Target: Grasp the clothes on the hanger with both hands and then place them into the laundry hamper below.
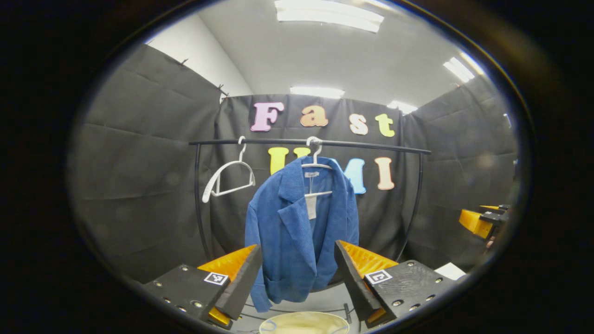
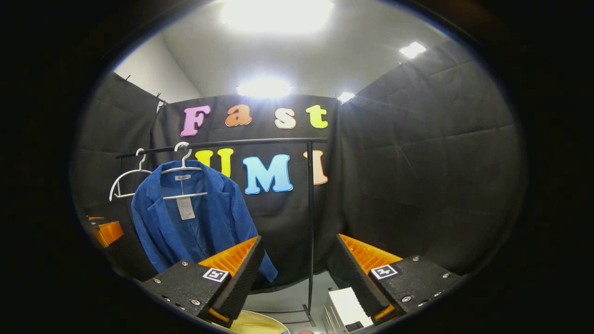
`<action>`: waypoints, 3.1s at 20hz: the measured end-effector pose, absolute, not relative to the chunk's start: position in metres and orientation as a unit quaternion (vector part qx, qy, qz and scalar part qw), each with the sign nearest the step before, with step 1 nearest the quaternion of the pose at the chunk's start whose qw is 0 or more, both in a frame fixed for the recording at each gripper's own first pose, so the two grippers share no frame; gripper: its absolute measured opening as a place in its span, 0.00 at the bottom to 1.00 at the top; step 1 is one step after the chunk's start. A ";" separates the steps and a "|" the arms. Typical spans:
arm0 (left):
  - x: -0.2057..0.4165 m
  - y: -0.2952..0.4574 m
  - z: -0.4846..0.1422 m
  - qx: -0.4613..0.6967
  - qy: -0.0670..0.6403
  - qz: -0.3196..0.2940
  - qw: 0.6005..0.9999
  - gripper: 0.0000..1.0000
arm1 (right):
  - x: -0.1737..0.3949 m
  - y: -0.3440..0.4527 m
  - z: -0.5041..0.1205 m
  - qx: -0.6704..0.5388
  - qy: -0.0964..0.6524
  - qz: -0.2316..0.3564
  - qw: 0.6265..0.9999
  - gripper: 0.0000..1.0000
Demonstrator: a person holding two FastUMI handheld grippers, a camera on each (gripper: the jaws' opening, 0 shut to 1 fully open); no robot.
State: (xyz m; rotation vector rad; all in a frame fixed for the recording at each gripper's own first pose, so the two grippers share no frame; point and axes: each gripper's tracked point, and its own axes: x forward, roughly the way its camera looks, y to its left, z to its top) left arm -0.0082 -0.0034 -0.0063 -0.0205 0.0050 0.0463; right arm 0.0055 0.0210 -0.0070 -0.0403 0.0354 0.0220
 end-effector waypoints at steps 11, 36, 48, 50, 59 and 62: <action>-0.007 -0.012 -0.018 -0.039 0.011 0.021 0.999 0.91 | 0.024 0.060 0.008 -0.061 0.025 0.051 0.996 0.91; 0.102 -0.007 0.028 -0.062 0.013 0.159 0.985 0.90 | 0.188 0.157 -0.029 0.032 0.098 0.241 0.965 0.95; 0.189 0.009 0.000 -0.045 0.046 0.227 0.972 0.91 | 0.253 0.236 -0.071 0.060 0.167 0.341 0.923 0.95; 0.200 0.010 -0.002 -0.042 0.047 0.234 0.970 0.91 | 0.259 0.250 -0.072 0.057 0.164 0.352 0.920 0.95; 0.230 0.031 -0.009 -0.049 0.039 0.289 0.955 0.90 | 0.284 0.289 -0.063 0.046 0.143 0.374 0.915 0.95; 0.241 0.038 -0.009 -0.050 0.037 0.295 0.953 0.91 | 0.295 0.295 -0.065 0.042 0.140 0.370 0.918 0.95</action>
